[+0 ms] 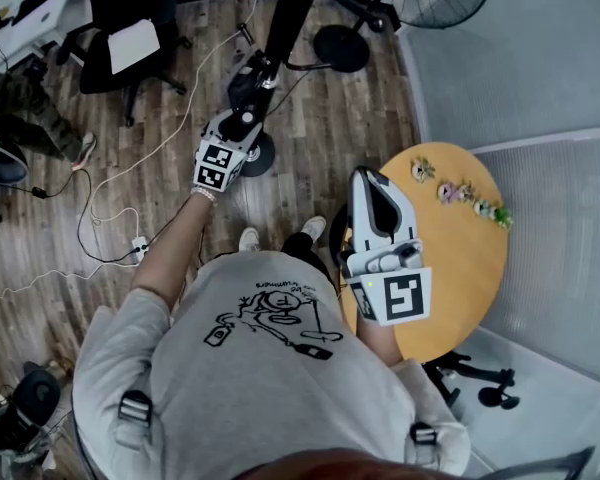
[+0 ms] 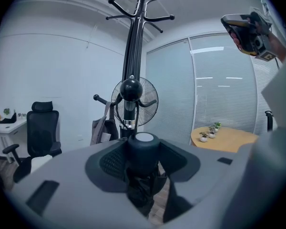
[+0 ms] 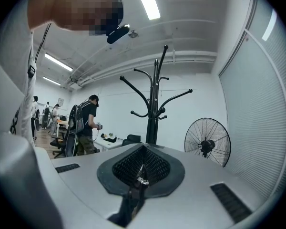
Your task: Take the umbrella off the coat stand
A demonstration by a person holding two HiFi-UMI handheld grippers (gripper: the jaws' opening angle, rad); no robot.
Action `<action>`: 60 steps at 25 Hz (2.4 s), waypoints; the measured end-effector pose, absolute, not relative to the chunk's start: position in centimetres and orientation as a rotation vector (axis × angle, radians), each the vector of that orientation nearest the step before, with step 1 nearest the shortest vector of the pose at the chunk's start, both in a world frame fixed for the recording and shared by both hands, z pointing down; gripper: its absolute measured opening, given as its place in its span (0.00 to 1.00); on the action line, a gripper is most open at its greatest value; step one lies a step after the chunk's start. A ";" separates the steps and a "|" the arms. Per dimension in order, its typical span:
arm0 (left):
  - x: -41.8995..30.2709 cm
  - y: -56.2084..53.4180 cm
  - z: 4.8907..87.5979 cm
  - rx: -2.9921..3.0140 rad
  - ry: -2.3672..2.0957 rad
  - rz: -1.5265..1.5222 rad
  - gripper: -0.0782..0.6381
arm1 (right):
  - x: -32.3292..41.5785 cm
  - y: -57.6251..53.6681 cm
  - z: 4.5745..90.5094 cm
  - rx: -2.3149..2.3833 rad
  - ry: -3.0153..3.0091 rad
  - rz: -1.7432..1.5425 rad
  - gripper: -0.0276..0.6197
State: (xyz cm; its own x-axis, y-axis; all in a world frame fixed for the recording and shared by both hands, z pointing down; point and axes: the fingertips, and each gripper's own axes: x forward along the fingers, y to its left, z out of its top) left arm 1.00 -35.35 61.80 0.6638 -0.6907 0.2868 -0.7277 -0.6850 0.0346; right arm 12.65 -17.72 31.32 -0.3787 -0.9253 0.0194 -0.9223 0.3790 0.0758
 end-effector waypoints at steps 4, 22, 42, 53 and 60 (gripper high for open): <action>0.8 -35.2 62.2 2.733 -1.168 0.374 0.39 | 12.4 -17.6 31.3 1.713 -2.558 -0.085 0.07; 1.4 -33.8 60.8 2.724 -1.139 0.375 0.39 | 12.5 -17.2 31.3 1.703 -2.564 -0.083 0.07; 1.3 -32.3 59.4 2.739 -1.095 0.378 0.39 | 11.8 -17.2 31.3 1.688 -2.580 -0.092 0.07; 0.6 -31.2 58.4 2.731 -1.097 0.357 0.39 | 11.5 -17.6 31.4 1.678 -2.583 -0.089 0.07; 0.2 -29.9 57.1 2.735 -1.109 0.347 0.39 | 11.8 -17.7 31.7 1.678 -2.582 -0.081 0.07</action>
State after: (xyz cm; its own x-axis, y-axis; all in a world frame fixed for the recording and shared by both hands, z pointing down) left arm 0.17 -29.92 57.12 0.6966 -0.6621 0.2765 -0.7015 -0.7093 0.0689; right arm 11.78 -17.66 31.75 -0.4051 -0.9140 0.0223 -0.9108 0.4055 0.0774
